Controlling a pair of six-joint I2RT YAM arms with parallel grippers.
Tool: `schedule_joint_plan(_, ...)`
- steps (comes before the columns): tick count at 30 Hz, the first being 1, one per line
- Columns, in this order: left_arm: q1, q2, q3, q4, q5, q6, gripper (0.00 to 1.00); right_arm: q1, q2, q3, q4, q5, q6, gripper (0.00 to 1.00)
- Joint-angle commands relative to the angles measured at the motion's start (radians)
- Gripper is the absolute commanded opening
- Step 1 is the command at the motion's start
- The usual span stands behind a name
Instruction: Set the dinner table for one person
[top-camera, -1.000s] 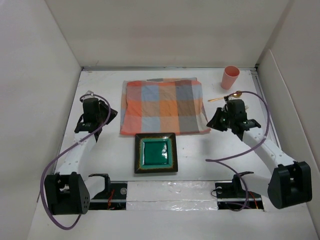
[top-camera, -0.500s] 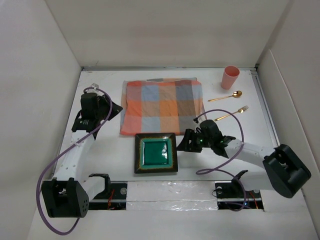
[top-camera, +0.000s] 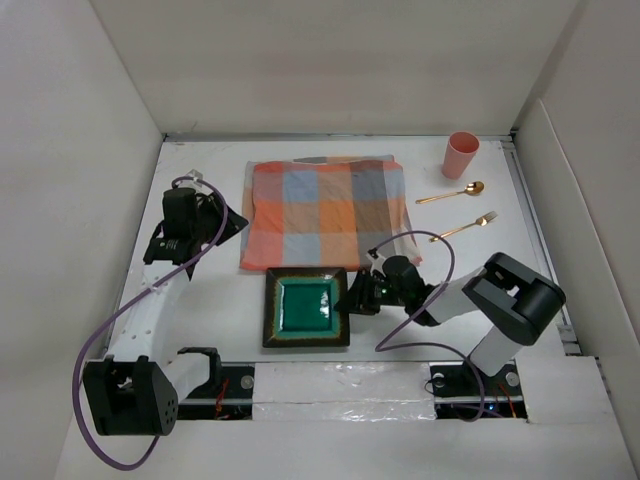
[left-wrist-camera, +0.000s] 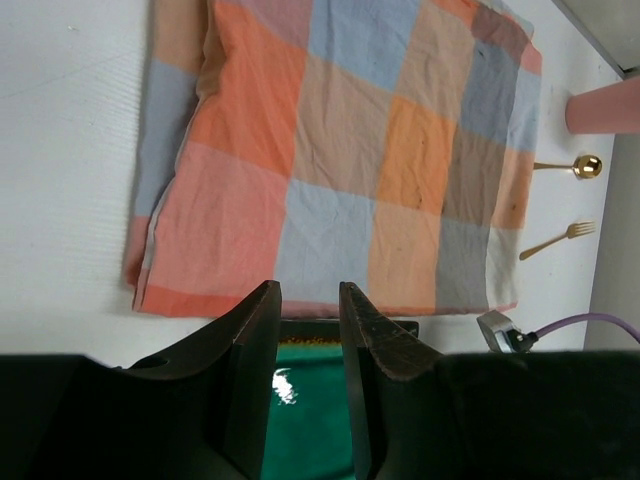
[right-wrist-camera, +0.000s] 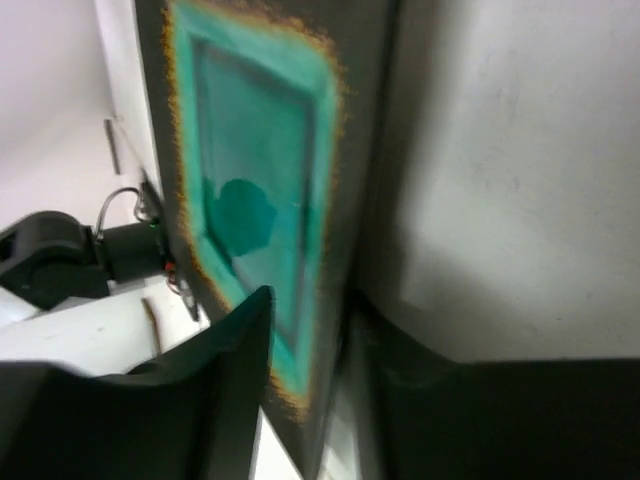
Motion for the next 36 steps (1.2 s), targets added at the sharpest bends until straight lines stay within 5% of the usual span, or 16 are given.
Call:
schedule_joint_plan(1,0.0,-0.011,0.055,0.005,0.004,0.027,0.28,0.047,0.038,-0.038,0.111,0.076,0.052,0.22)
schedule_joint_plan(2,0.0,-0.012,0.055,0.007,0.01,0.026,0.28,0.056,0.059,-0.071,0.178,0.105,0.093,0.0)
schedule_joint_plan(7,0.0,-0.024,0.064,-0.008,-0.001,0.03,0.27,0.056,-0.052,-0.139,0.271,0.075,0.161,0.0)
schedule_joint_plan(9,0.0,-0.028,0.071,-0.016,-0.016,0.032,0.28,0.07,-0.249,-0.077,0.1,0.058,0.126,0.0)
schedule_joint_plan(11,0.0,-0.035,0.077,-0.016,-0.027,0.035,0.28,0.088,-0.385,0.053,-0.39,0.136,-0.03,0.0)
schedule_joint_plan(15,0.0,-0.024,0.103,-0.024,-0.068,0.041,0.28,0.018,-0.462,0.324,-0.648,0.078,-0.161,0.0)
schedule_joint_plan(23,0.0,0.018,0.152,0.015,-0.085,0.033,0.28,-0.278,-0.164,0.686,-0.527,-0.219,-0.15,0.0)
schedule_joint_plan(30,0.0,0.019,0.098,0.058,-0.085,0.027,0.29,-0.396,0.193,1.034,-0.623,-0.331,-0.221,0.0)
schedule_joint_plan(36,0.0,0.025,0.086,0.064,-0.087,0.024,0.29,-0.45,0.31,1.083,-0.59,-0.408,-0.211,0.0)
